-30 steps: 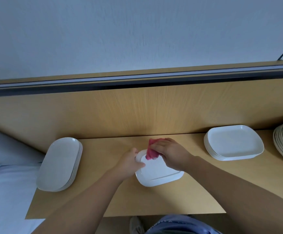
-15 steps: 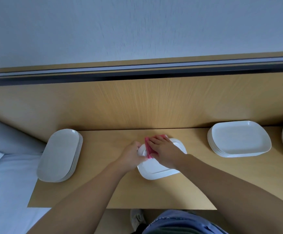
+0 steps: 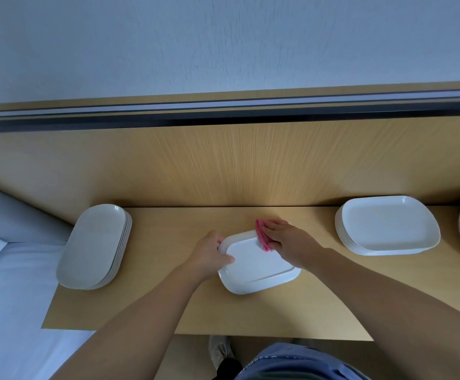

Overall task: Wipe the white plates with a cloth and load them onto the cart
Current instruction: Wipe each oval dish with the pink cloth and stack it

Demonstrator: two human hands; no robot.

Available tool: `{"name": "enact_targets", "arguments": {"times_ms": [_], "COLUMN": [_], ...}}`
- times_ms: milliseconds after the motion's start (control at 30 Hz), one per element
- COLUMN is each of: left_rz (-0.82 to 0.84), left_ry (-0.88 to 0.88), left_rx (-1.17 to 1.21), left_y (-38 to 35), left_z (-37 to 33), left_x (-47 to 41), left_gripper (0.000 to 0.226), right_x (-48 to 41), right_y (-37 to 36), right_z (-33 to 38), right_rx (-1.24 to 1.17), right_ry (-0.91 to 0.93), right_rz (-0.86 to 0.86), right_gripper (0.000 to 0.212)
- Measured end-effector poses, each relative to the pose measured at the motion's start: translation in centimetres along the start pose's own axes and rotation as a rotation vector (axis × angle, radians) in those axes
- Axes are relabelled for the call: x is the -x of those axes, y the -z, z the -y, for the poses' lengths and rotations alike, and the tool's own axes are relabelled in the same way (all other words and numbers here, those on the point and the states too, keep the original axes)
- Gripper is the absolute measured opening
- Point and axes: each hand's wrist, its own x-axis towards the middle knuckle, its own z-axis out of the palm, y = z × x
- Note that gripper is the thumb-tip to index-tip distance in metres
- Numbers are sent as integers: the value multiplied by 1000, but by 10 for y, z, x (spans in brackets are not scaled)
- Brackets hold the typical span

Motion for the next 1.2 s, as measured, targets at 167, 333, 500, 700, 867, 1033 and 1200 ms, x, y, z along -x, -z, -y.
{"name": "enact_targets", "arguments": {"times_ms": [167, 333, 500, 700, 867, 1033, 1200], "left_rz": [11, -1, -7, 122, 315, 254, 210], "left_ry": [29, 46, 59, -66, -113, -115, -84], "left_rx": [25, 42, 73, 30, -135, -55, -19], "left_y": [-3, -5, -6, -6, 1, 1, -4], "left_z": [0, 2, 4, 8, 16, 21, 26], "left_x": [-3, -1, 2, 9, 13, 15, 14], "left_gripper": [42, 42, 41, 48, 82, 93, 96], "right_x": [20, 34, 50, 49, 32, 21, 34], "right_y": [3, -3, -15, -9, -6, 3, -9], "right_z": [-4, -17, -14, -12, -22, -21, -15], "right_rx": [-114, -201, -142, 2, 63, 92, -42], "right_ry": [-90, -194, -163, -131, -78, -52, -170], "right_rz": [-30, -16, -2, -2, 67, 93, -15], "right_gripper": [50, 53, 79, 58, 58, 55, 50]}}
